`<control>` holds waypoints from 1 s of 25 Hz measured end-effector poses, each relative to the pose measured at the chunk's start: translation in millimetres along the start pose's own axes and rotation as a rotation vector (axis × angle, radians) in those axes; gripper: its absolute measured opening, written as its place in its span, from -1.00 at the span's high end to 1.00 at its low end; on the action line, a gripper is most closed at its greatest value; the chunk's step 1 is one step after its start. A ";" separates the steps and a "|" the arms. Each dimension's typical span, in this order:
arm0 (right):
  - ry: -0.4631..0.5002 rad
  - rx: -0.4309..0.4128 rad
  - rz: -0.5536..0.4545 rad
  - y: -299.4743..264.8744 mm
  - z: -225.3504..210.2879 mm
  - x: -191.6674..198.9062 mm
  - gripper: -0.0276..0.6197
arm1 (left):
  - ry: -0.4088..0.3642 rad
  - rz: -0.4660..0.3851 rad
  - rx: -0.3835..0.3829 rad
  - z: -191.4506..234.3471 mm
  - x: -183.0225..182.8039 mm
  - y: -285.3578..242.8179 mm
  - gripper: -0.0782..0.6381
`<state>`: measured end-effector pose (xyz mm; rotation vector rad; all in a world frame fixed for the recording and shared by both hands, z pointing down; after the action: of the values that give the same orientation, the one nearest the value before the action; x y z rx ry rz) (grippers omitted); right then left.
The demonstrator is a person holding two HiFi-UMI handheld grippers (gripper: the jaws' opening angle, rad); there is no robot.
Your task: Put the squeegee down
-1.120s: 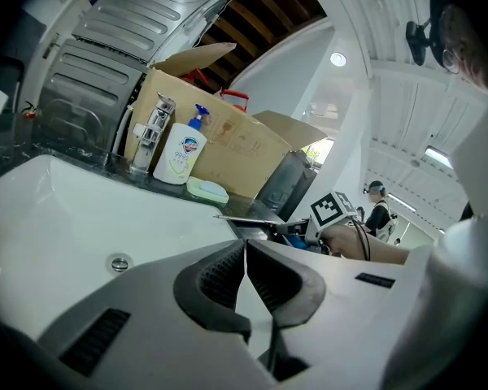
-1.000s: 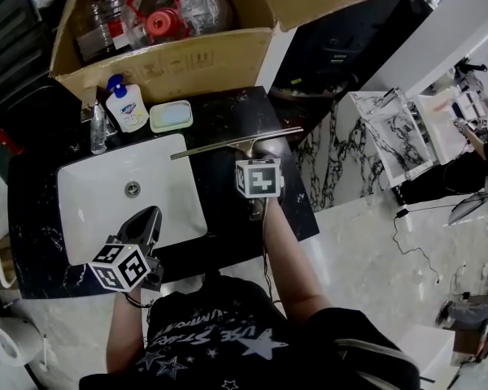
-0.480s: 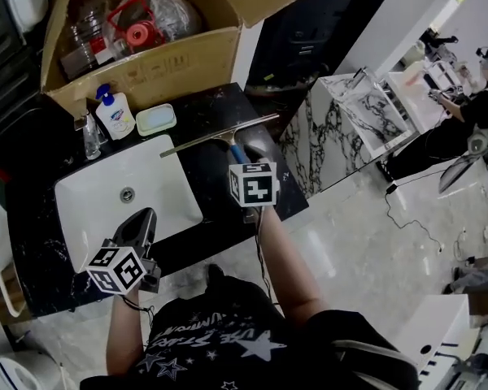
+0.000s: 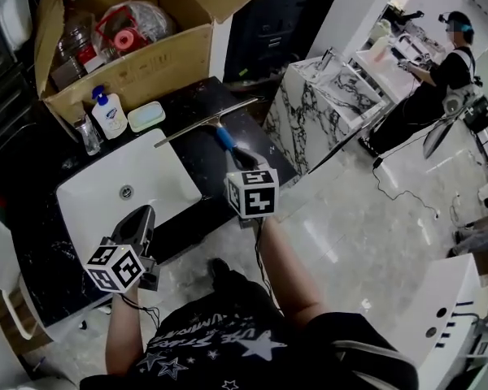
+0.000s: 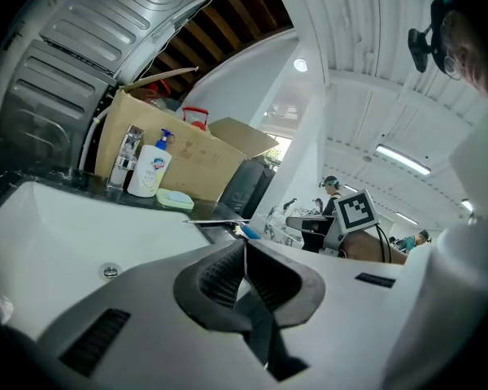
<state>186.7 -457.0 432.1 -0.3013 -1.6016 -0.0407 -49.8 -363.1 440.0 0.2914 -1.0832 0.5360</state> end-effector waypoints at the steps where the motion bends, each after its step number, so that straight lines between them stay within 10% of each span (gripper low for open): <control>1: 0.000 0.012 -0.013 8.8 4.5 -2.1 0.73 | 0.000 0.001 0.011 -1.0 -0.2 6.4 0.72; 25: 0.048 0.085 -0.034 196.4 147.4 39.0 0.74 | 0.009 0.038 0.124 -4.1 14.7 198.1 0.72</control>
<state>84.6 -230.2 430.7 -0.2055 -1.5565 -0.0055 -149.7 -191.4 444.8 0.3772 -1.0503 0.6387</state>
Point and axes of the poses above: the fingertips, and each gripper's own axes: y backward along the fingers, z to its left, x out of its underside, the point moved 3 cm from there along y, backward along the fingers, and after that the axes turned 15 degrees about -z, right-handed, at the moved point
